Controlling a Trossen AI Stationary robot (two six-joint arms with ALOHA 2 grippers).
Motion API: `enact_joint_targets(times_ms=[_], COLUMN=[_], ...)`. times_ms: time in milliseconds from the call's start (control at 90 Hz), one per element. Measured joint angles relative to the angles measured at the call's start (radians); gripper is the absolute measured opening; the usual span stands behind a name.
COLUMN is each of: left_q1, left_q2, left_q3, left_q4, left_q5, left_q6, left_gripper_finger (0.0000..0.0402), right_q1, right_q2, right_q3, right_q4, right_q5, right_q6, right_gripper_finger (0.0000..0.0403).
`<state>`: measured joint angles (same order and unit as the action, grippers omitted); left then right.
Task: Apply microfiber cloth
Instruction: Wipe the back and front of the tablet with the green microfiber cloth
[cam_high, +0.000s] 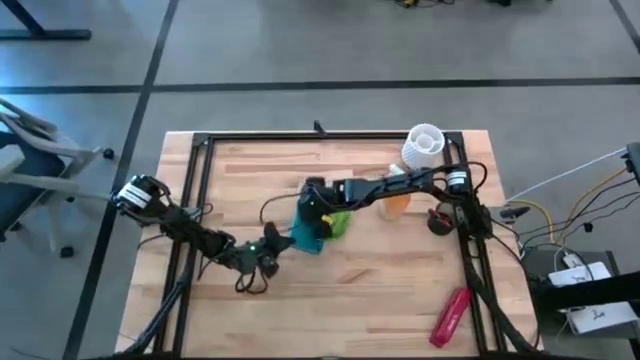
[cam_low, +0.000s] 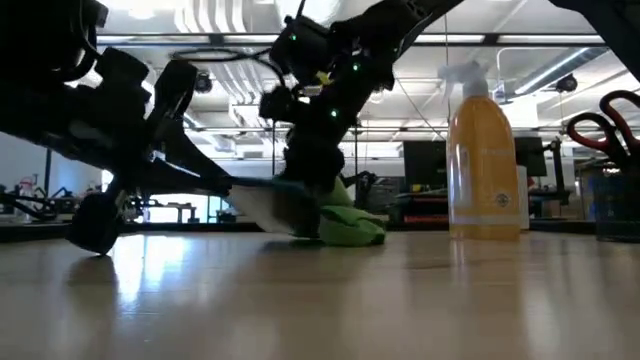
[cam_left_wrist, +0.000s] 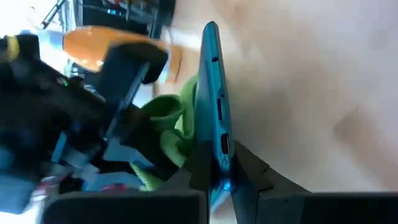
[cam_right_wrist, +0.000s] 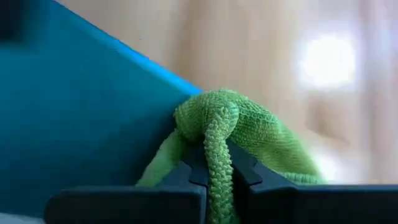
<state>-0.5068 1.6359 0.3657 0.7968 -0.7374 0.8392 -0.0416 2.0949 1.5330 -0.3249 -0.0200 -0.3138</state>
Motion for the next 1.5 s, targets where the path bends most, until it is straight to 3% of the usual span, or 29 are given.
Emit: enact_joint_targets(times_ms=[89, 300, 611, 756, 1044, 1322, 1500], left_q1=[-0.005, -0.019, -0.028, -0.028, -0.030, -0.030, -0.028], left_q2=[-0.003, -0.001, -0.001, -0.002, -0.002, -0.002, -0.001], left_q3=[0.000, 0.020, 0.022, 0.020, 0.019, 0.020, 0.021], left_q4=[0.020, 0.014, -0.029, -0.051, -0.075, -0.083, -0.083], left_q5=[0.038, 0.034, 0.017, 0.012, -0.001, 0.002, -0.005], left_q6=[-0.027, -0.010, -0.045, -0.069, -0.127, -0.131, -0.130], left_gripper_finger=[0.0012, 0.0012, 0.0012, 0.0012, 0.0013, 0.0013, 0.0013], right_q1=[0.024, -0.002, -0.068, -0.078, 0.062, 0.220, 0.291], right_q2=[0.000, 0.036, 0.073, 0.064, 0.030, 0.023, 0.024], right_q3=[0.000, 0.003, -0.002, -0.004, -0.007, 0.041, 0.096], right_q4=[0.044, 0.026, -0.144, -0.207, -0.332, -0.158, -0.135], right_q5=[-0.052, -0.028, 0.254, 0.298, 0.317, 0.297, 0.268], right_q6=[-0.001, 0.000, 0.012, 0.029, 0.140, 0.216, 0.273], right_gripper_finger=[0.0000, 0.0000, 0.0000, 0.0000, 0.0000, 0.0000, 0.0000])
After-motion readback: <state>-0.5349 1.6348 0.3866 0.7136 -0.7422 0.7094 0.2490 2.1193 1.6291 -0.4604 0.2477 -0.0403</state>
